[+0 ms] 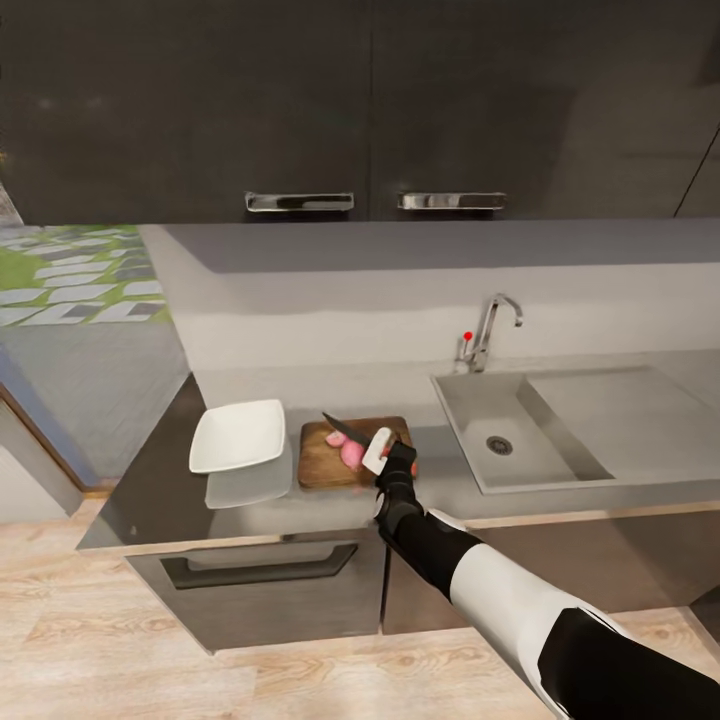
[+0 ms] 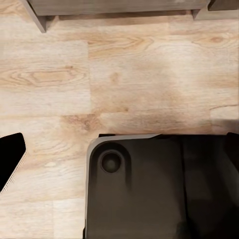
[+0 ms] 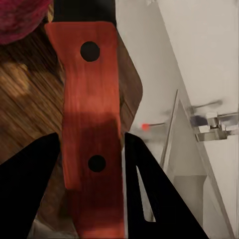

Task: In the kitchen, take the Vidalia onion out of the sink, dice it on the chopping board with the paring knife, put the diced onion into the bowl on the countertop, then place both the paring knife and the chopping board into the sink.

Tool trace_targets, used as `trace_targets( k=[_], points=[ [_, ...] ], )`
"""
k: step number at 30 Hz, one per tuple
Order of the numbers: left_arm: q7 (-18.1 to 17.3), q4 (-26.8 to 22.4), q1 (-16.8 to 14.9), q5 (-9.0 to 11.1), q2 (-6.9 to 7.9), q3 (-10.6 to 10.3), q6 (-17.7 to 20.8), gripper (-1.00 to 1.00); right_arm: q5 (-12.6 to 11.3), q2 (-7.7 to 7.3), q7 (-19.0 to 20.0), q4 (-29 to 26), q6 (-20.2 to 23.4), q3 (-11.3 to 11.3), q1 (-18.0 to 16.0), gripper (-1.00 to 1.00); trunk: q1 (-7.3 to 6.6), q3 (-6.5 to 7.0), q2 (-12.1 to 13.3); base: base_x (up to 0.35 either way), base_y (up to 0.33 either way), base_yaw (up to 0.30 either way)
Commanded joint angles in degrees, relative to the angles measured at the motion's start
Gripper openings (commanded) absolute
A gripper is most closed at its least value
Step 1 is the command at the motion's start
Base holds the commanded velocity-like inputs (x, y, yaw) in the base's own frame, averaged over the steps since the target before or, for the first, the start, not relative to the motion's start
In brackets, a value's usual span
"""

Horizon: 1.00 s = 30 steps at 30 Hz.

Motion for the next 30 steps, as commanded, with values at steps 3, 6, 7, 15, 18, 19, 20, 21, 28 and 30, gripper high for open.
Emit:
trace_targets(
  k=[3, 6, 7, 15, 18, 19, 20, 21, 28, 30],
  points=[
    [0.24, -0.15, 0.01, 0.42, 0.05, -0.49, -0.07, 1.00, -1.76, 0.00, -0.11, 0.20, 0.09, 0.45, -0.04, -1.00, 0.07, -0.12, -0.07, 0.086, 0.075, 0.000],
    [0.24, -0.15, 0.01, 0.42, 0.04, -0.48, -0.07, 1.00, -1.76, 0.00, -0.11, 0.20, 0.09, 0.45, -0.04, -1.00, 0.07, -0.12, -0.07, 0.029, 0.025, 0.000],
    [0.24, -0.15, 0.01, 0.42, 0.04, -0.48, -0.07, 1.00, -1.76, 0.00, -0.11, 0.20, 0.09, 0.45, -0.04, -1.00, 0.07, -0.12, -0.07, 0.014, 0.012, 0.000],
    [0.24, -0.15, 0.01, 0.42, 0.05, -0.55, -0.07, 1.00, -1.76, 0.00, -0.11, 0.20, 0.09, 0.40, -0.03, -1.00, 0.07, -0.12, -0.07, 0.003, 0.002, 0.000],
    [0.24, -0.13, 0.01, 0.42, 0.02, -0.56, -0.07, 1.00, -1.76, 0.00, -0.11, 0.21, 0.09, 0.41, -0.04, -1.00, 0.07, -0.12, -0.07, 0.000, 0.000, 0.000],
    [0.24, -0.14, 0.01, 0.42, 0.00, -0.56, -0.07, 1.00, -1.76, 0.00, -0.11, 0.24, 0.09, 0.39, -0.04, -1.00, 0.07, -0.12, -0.07, 0.000, 0.000, 0.000],
    [0.24, -0.13, 0.01, 0.42, 0.00, -0.53, -0.07, 1.00, -1.76, 0.00, -0.11, 0.22, 0.09, 0.41, -0.03, -1.00, 0.07, -0.12, -0.07, 0.000, 0.000, 0.000],
    [0.24, -0.13, 0.01, 0.42, 0.01, -0.53, -0.07, 1.00, -1.76, 0.00, -0.11, 0.20, 0.09, 0.42, -0.01, -1.00, 0.07, -0.12, -0.07, 0.000, 0.000, 0.000],
    [0.24, -0.12, 0.01, 0.42, 0.02, -0.51, -0.07, 1.00, -1.76, 0.00, -0.11, 0.20, 0.09, 0.43, -0.03, -1.00, 0.07, -0.12, -0.07, 0.000, 0.000, 0.000],
    [0.24, -0.14, 0.01, 0.42, -0.01, -0.55, -0.07, 1.00, -1.76, 0.00, -0.11, 0.20, 0.09, 0.41, -0.01, -1.00, 0.07, -0.12, -0.07, 0.000, 0.000, 0.000]
  ],
)
